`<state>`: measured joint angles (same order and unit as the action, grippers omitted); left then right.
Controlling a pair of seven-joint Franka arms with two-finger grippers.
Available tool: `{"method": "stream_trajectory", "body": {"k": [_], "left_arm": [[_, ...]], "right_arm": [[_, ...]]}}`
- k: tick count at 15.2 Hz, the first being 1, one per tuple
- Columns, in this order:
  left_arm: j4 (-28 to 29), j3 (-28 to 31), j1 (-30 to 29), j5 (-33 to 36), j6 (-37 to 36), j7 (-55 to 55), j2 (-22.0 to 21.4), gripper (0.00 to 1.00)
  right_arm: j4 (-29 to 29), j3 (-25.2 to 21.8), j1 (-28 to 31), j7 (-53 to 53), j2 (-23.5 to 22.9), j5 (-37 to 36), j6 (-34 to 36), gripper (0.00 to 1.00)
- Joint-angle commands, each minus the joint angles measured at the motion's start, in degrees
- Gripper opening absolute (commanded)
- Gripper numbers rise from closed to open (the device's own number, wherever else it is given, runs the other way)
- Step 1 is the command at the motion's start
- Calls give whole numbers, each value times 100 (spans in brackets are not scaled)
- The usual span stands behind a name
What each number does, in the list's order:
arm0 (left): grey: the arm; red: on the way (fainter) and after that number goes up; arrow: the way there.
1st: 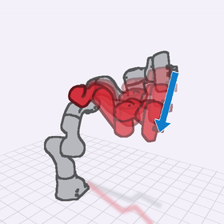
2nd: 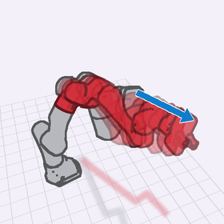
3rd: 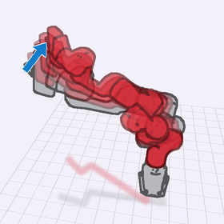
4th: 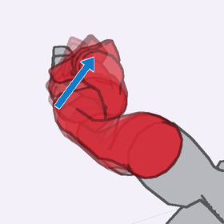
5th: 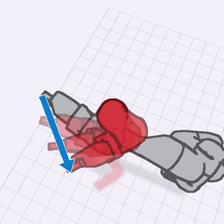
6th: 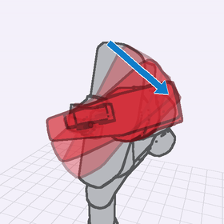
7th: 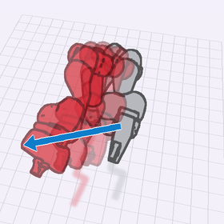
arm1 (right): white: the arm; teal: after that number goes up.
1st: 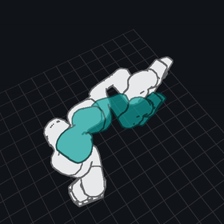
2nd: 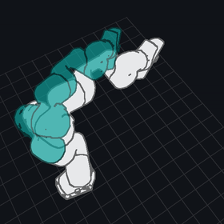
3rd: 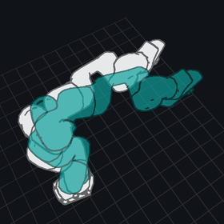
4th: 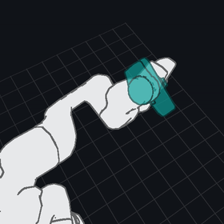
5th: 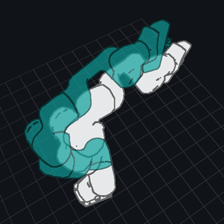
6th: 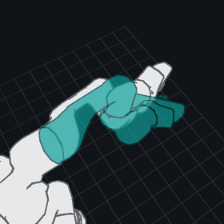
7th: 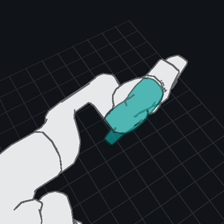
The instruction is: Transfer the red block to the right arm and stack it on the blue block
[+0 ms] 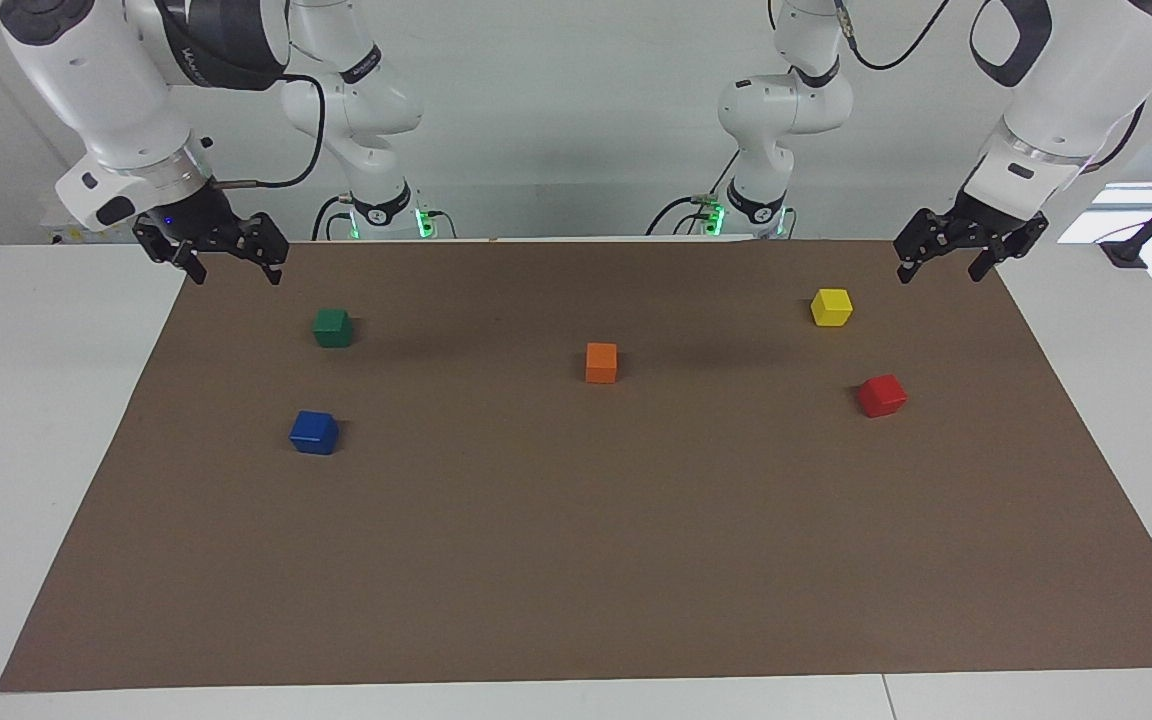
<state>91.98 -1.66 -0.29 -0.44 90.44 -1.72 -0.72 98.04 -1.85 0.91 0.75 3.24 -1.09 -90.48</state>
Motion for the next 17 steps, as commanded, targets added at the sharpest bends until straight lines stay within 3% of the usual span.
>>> {"method": "stream_trajectory", "body": {"k": [1,6,9,11,15,17], "left_arm": [[224,78,82,-70,149,-39,-165,100],[232,78,82,-70,123,-48,-191,100],[531,95,73,-70,175,48,-358,100],[724,104,-14,-70,620,-30,-420,100],[1146,113,-120,-61,1176,-145,-359,100],[1304,113,-234,-61,1300,-110,-219,100]], "right_arm": [[58,36,58,119,89,82,31,100],[58,36,102,128,80,82,31,100],[58,36,58,145,89,82,5,100],[58,80,32,180,80,117,-92,100],[58,88,14,320,89,933,-101,100],[58,80,32,705,89,1696,-75,100]]}}
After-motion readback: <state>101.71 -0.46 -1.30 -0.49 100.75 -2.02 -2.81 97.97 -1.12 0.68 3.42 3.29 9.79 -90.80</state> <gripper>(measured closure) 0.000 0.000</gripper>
